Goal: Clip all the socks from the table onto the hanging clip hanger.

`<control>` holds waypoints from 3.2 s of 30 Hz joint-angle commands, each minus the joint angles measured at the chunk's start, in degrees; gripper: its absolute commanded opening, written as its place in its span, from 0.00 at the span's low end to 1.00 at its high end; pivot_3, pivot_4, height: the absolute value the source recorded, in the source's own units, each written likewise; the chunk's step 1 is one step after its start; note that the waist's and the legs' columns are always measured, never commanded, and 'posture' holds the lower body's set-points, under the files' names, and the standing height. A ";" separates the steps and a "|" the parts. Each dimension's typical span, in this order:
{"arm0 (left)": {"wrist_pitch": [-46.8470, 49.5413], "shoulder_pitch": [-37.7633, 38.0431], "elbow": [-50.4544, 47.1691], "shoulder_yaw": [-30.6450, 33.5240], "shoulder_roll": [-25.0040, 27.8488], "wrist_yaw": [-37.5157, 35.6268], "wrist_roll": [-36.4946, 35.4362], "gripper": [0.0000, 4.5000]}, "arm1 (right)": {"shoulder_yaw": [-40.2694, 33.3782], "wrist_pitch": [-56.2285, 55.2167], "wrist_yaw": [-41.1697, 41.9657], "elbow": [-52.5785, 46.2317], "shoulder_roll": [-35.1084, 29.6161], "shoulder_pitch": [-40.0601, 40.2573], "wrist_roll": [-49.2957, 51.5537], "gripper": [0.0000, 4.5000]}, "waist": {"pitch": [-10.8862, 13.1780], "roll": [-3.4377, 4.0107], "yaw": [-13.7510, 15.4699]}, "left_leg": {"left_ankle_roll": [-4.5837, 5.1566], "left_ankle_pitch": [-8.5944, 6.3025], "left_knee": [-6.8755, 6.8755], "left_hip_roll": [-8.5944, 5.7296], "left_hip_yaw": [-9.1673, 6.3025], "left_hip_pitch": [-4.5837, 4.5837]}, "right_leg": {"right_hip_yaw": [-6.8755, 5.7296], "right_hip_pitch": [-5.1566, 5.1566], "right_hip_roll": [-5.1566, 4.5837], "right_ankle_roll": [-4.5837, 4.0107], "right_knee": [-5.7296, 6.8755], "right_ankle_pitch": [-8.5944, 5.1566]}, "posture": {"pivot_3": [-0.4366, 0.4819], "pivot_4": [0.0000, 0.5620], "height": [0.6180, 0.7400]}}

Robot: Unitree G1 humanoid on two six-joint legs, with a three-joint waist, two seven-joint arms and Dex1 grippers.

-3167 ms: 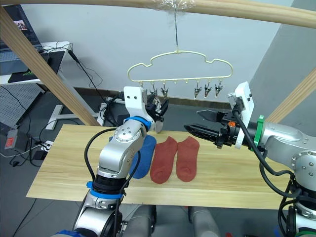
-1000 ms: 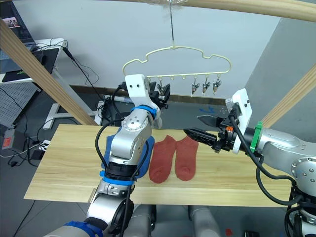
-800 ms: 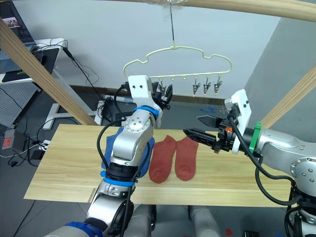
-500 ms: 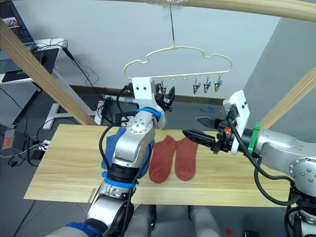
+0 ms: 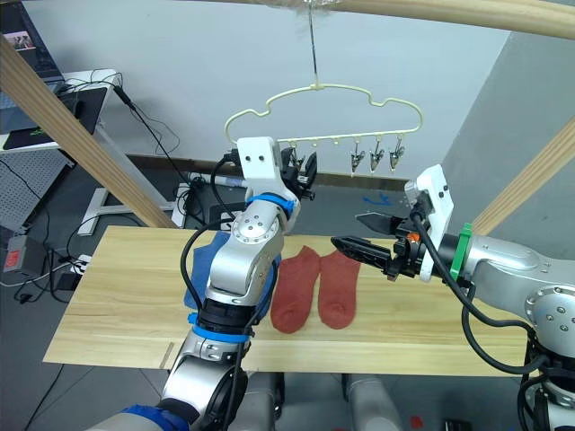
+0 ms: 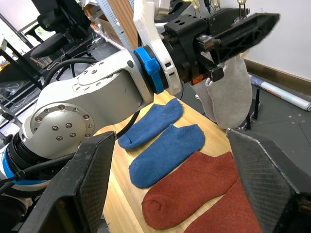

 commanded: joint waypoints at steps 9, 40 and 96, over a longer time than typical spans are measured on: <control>0.11 -0.11 -2.89 -0.01 -0.92 -0.01 -0.43 0.01 | -0.57 -1.46 0.39 -1.31 -0.50 0.00 -0.13 0.84 | 0.00 0.00 0.01 | 0.00 0.00 0.00 0.00 0.00 0.00 | 0.00 0.00 0.00 0.00 0.00 0.00 | 0.37 0.53 1.00; -1.00 2.60 -5.56 -0.22 0.08 -3.65 -2.99 0.34 | -0.31 -2.35 -1.01 -0.77 0.38 -0.48 0.76 0.84 | 0.00 0.00 0.02 | 0.00 0.00 0.00 0.00 0.00 -0.01 | 0.00 0.00 0.00 0.00 0.00 0.00 | 0.37 0.54 1.00; -3.57 -0.45 0.95 1.98 -0.58 -2.12 -3.10 0.03 | -0.32 -2.51 -1.17 -1.22 -0.42 0.37 1.04 0.84 | 0.01 0.00 0.00 | 0.00 0.00 -0.02 0.00 0.01 -0.01 | 0.01 -0.01 0.00 0.00 -0.02 0.00 | 0.36 0.54 1.00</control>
